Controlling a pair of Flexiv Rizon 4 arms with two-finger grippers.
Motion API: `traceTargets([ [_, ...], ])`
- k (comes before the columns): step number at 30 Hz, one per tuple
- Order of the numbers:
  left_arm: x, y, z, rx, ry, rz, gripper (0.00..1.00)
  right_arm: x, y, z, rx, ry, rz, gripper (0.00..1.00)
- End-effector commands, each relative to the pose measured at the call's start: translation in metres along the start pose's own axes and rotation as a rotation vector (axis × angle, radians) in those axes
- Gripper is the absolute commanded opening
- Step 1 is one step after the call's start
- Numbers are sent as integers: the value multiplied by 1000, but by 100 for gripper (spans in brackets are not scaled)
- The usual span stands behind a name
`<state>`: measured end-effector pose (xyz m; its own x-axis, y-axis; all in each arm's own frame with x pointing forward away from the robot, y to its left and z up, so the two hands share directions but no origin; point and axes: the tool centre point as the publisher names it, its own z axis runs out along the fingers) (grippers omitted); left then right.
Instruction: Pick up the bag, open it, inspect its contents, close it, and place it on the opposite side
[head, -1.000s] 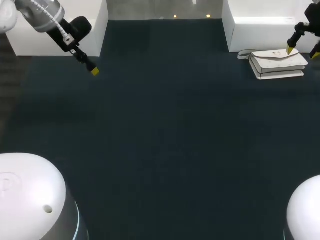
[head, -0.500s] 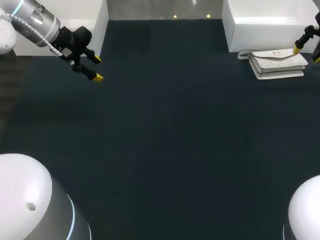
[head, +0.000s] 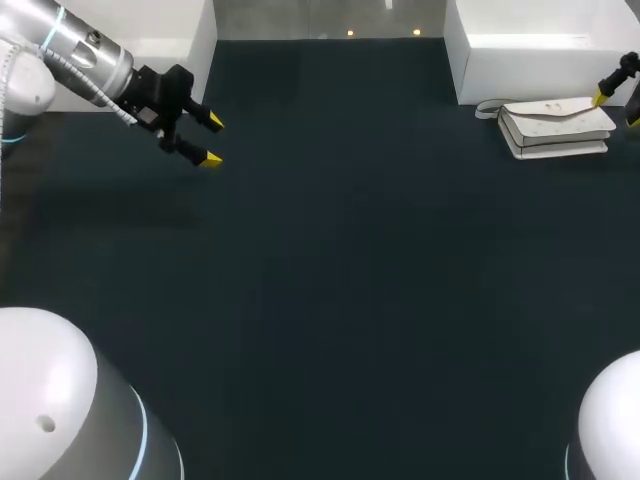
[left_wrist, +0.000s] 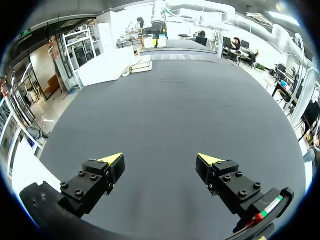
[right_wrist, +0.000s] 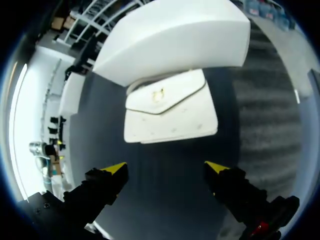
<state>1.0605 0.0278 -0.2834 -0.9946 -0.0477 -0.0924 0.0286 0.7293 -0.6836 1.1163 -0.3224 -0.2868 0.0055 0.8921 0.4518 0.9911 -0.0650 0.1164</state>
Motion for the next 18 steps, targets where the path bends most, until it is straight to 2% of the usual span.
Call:
traceTargets([
  [1,-12,1,10,2,26,4,100,-8,11,1,32,66,3,100],
  [13,-17,2,15,-3,25,-1,100,-29,28,4,19,85,32,100],
  [18,-17,2,15,-3,25,-1,100,-43,38,14,22,102,52,100],
])
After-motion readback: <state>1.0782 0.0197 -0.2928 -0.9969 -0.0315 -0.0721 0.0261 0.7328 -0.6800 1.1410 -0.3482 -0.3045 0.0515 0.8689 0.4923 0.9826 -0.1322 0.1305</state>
